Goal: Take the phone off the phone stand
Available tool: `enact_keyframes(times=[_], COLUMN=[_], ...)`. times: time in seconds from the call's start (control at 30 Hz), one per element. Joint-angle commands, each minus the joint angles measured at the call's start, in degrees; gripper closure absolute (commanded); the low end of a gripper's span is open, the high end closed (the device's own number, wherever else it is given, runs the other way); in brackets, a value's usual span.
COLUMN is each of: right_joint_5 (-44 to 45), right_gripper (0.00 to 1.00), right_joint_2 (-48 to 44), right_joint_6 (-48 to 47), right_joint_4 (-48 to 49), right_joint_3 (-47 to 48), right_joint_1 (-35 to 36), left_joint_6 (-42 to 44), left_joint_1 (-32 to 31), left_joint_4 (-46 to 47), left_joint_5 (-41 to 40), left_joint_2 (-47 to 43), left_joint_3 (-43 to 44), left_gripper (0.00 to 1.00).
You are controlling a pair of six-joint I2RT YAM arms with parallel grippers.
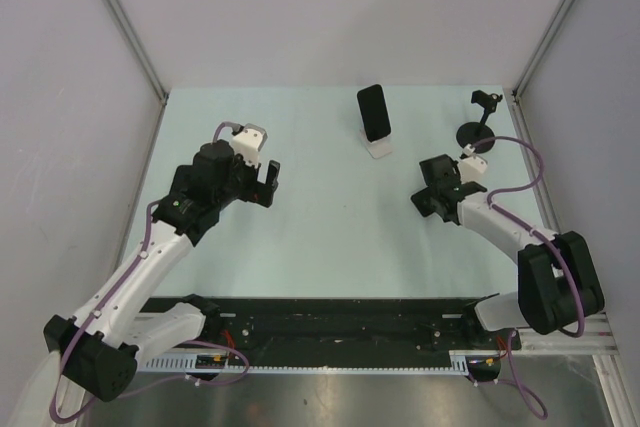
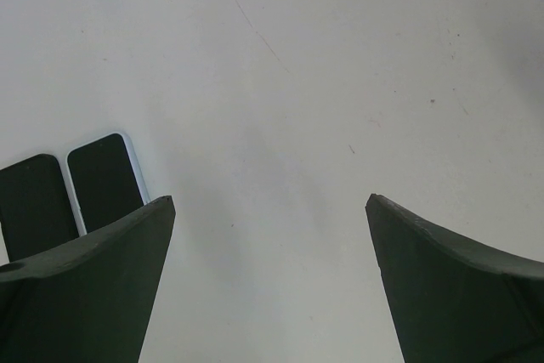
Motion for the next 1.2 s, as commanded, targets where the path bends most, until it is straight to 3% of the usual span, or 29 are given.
enact_keyframes(times=[0.0, 0.27, 0.33, 0.6, 0.83, 1.17], right_joint_5=[-5.03, -15.52, -16.41, -21.66, -24.94, -16.59], right_gripper=[1.00, 1.00, 1.00, 1.00, 1.00, 1.00], right_joint_2=[-3.01, -5.39, -5.39, -5.92, -2.93, 3.65], right_joint_6=[-11.05, -40.04, -42.71, -42.19, -47.91, -39.13], right_joint_4=[4.87, 11.90, 12.34, 13.39, 17.53, 21.21], right_joint_3=[1.88, 2.49, 3.11, 4.61, 5.92, 9.44], right_joint_1=[-5.09, -18.18, -20.39, -33.57, -35.61, -36.22], left_joint_6=[0.24, 1.03, 1.12, 1.56, 1.65, 1.83], left_joint_1=[-0.48, -1.35, -1.62, -2.58, -2.76, -2.76], left_joint_4=[1.91, 2.08, 2.00, 2.43, 2.61, 2.79], left_joint_5=[-0.88, -2.38, -2.82, -3.87, -3.96, -4.31], left_joint_2=[-1.29, -1.99, -2.17, -3.22, -3.49, -3.49], left_joint_3=[-0.14, -0.40, -0.49, -0.84, -1.11, -1.28], left_gripper=[0.00, 0.00, 0.00, 0.00, 0.00, 0.00])
